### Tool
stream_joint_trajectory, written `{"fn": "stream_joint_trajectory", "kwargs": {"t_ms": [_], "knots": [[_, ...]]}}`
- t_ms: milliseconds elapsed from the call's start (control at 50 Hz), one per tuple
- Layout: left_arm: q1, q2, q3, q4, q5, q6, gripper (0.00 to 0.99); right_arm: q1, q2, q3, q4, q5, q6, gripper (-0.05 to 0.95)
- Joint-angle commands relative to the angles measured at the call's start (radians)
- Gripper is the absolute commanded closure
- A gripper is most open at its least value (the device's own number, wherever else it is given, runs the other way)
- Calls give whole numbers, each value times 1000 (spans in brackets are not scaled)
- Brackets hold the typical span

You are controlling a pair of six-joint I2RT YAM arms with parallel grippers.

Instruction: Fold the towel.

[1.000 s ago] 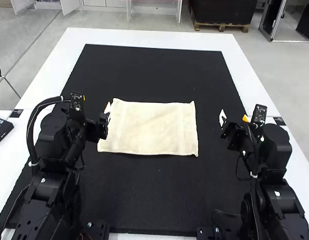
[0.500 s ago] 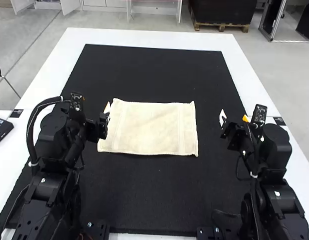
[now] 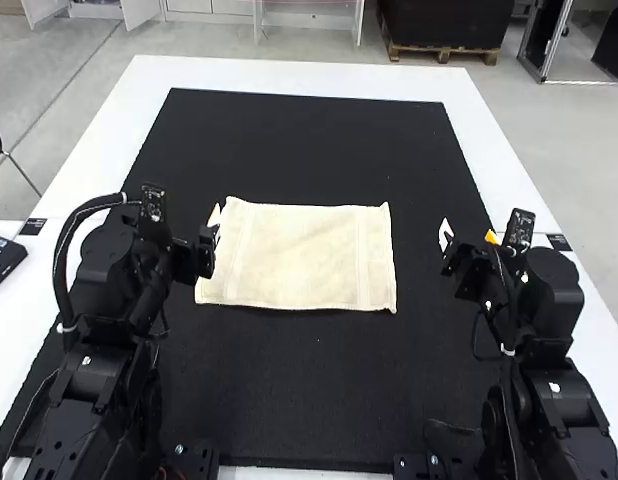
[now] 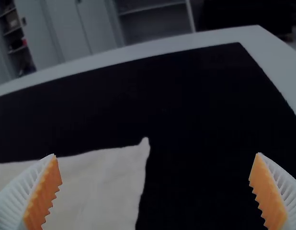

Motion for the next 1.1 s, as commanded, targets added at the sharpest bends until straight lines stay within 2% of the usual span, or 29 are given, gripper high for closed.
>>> {"fn": "stream_joint_trajectory", "kwargs": {"t_ms": [0, 100, 160, 200, 220, 260, 280, 340, 380, 420, 480, 620, 680, 760, 1040, 1080], "knots": [[-1, -9, -4, 42, -10, 24, 34, -2, -8, -6, 37, -40, -12, -10], [3, -9, -4, 112, -9, 20, 34, -2, -8, -6, 157, -42, -31, -10], [8, -9, -4, 169, -32, 24, 34, -2, -8, -6, 229, -31, -65, -10], [11, -9, -4, 215, -101, 66, 36, -2, -8, -6, 278, -14, -92, -10], [13, -7, -4, 232, -122, 106, 36, -2, -8, -4, 293, -14, -105, -10], [16, -9, -4, 247, -136, 151, 36, -1, -8, 1, 310, -13, -144, -10], [16, -7, -4, 252, -139, 168, 36, -1, -8, 7, 310, -13, -175, -10], [14, -9, -1, 287, -185, 175, 34, -1, -8, 27, 306, -2, -278, -8], [14, -9, 4, 289, -195, 174, 34, -1, -8, 34, 304, 27, -341, -3], [14, -7, 12, 313, -218, 174, 34, -2, -8, 40, 302, 46, -373, -2], [14, 1, 38, 301, -221, 172, 36, -4, -5, 68, 293, 53, -410, -2], [-4, 74, 134, 301, -208, 143, 36, -10, 35, 180, 267, 56, -411, -2], [-16, 163, 194, 309, -214, 99, 36, -10, 96, 232, 256, 64, -411, -2], [-32, 271, 288, 277, -213, 62, 34, -10, 199, 306, 258, 78, -410, -2], [-50, 639, 506, 298, -225, 48, 31, -10, 584, 562, 344, 110, -402, -3], [-47, 697, 536, 281, -218, 25, 31, -10, 644, 602, 345, 122, -394, -5]]}}
